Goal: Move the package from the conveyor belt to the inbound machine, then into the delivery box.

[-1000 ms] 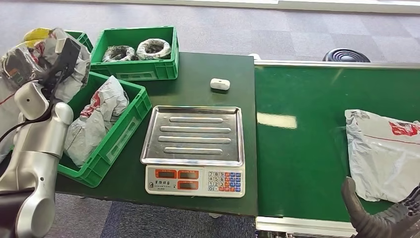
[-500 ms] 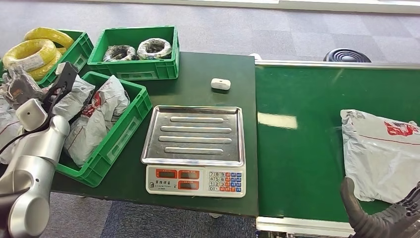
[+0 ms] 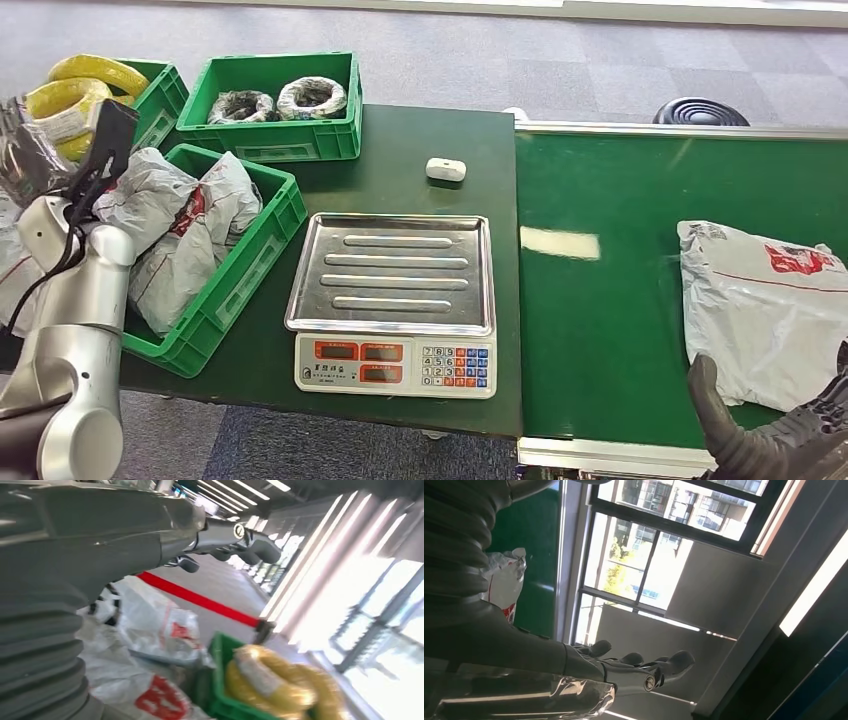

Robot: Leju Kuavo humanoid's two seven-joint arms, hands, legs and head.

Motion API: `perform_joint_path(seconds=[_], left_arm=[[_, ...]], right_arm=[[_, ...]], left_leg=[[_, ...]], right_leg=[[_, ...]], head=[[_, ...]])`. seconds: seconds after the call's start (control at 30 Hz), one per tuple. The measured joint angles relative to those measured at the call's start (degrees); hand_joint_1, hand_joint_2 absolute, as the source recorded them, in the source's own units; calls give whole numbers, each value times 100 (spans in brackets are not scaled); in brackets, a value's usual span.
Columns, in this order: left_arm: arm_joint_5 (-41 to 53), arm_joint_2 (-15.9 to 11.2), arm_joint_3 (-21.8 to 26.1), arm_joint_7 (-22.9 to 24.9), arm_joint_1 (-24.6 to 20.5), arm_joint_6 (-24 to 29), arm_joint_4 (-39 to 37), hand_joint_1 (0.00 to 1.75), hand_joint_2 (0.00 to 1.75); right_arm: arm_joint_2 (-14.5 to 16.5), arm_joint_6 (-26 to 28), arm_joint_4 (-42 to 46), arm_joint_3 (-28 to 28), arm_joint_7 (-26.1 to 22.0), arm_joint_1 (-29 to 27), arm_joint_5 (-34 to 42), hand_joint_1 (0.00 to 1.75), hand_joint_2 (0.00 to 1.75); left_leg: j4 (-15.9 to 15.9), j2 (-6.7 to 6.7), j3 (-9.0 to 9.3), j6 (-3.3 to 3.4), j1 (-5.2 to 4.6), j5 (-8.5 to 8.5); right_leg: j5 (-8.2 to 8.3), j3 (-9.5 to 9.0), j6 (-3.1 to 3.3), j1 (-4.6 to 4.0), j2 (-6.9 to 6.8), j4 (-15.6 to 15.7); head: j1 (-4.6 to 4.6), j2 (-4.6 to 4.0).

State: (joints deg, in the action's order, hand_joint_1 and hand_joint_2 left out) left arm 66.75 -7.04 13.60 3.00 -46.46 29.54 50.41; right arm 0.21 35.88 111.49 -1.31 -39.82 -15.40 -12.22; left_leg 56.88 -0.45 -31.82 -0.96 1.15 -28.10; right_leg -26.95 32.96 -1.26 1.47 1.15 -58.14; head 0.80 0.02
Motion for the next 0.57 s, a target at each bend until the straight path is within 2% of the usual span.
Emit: perform_joint_path(seconds=[0.1,0.13,0.2,0.27,0.33,0.4,0.5,0.53,0.57], left_arm=[[-1820,258,-56,-1566,803,409,1604,0,175],[-2707,286,-171,-2104,1218,288,2268,0,175],[-4435,257,-514,-2956,2270,-291,3604,0,175],[-5406,217,-815,-3528,3351,-813,4629,0,175],[-5751,212,-926,-3844,4232,-1284,5306,0,175],[-6235,277,-859,-3978,4953,-2139,5787,0,175],[-6844,725,-368,-3965,5699,-3673,6068,0,175],[-6850,959,-95,-3944,5873,-4088,6079,0,175],[-6839,1078,55,-3929,5956,-4298,6082,0,175]], right_arm=[[27,-278,-1,48,70,-89,-37,0,175],[34,-452,-2,92,121,-156,-56,0,175],[45,-954,-8,246,232,-346,-150,0,175],[73,-1440,-15,444,303,-518,-291,0,175],[121,-1763,-24,619,367,-612,-409,0,175],[176,-2039,-40,757,447,-682,-470,0,175],[227,-2305,-121,842,539,-720,-454,0,175],[235,-2335,-169,839,563,-713,-443,0,175],[240,-2345,-193,836,575,-711,-437,0,175]], left_leg=[[-1,15,3,-7,-1,-15],[-3,25,8,-9,-2,-27],[-5,41,27,-10,-4,-52],[-5,46,34,-11,-3,-67],[-5,43,29,-11,-2,-73],[-6,43,29,-9,-2,-81],[-7,43,29,-6,-1,-86],[-7,43,32,-6,-1,-87],[-7,44,34,-5,-1,-87]], right_leg=[[-5,0,0,1,10,1],[-10,-2,1,2,18,1],[-32,-12,1,4,33,2],[-52,-16,-1,3,37,3],[-60,-15,-2,2,36,3],[-66,-18,-1,2,34,3],[-72,-27,-3,1,32,4],[-72,-28,-3,1,32,4],[-72,-29,-3,1,32,4]], head=[[-2,0],[1,0],[2,0],[0,0],[-2,0],[0,0],[2,0],[3,0],[1,0]])
